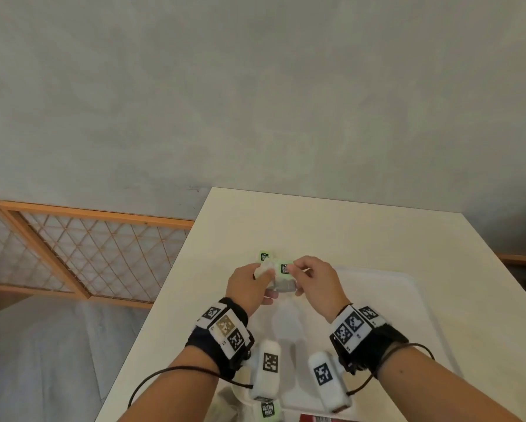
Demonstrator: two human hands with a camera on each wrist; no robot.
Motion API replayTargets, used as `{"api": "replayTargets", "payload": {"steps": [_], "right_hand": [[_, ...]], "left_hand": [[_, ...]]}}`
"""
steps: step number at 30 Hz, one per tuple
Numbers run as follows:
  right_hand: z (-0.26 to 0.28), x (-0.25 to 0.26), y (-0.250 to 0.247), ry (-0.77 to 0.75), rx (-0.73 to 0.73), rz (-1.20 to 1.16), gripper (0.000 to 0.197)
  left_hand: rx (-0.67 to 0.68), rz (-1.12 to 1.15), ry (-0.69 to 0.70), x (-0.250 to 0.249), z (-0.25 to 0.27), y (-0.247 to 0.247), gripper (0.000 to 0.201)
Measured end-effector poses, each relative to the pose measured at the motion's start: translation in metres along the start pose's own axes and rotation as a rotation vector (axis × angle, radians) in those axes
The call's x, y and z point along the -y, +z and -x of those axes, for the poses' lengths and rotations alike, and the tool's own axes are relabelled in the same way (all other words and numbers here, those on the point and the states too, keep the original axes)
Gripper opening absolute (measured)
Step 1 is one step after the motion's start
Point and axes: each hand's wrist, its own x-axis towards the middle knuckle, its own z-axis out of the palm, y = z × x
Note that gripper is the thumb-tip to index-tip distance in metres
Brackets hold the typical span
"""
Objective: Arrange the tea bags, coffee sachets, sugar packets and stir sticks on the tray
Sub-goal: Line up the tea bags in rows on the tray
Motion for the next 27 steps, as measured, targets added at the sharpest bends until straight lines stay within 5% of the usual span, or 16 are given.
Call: {"api": "replayTargets", "payload": {"steps": [6, 21, 27], "right_hand": [[-0.028, -0.026, -0.001, 0.193, 0.051, 0.091, 0.009], [-0.059, -0.017, 0.021, 0.131, -0.122, 0.118, 0.012], [-0.021, 0.004, 0.004, -0.002, 0.256, -0.1, 0.01]], "left_hand": [[-0.1, 0.002, -0.071, 0.014, -0.012, -0.027, 0.018], [-0.034, 0.028, -0.031, 0.014, -0.009, -0.035, 0.01], [0.064, -0.016, 0.028, 0.007, 0.005, -0.02, 0.012]]}}
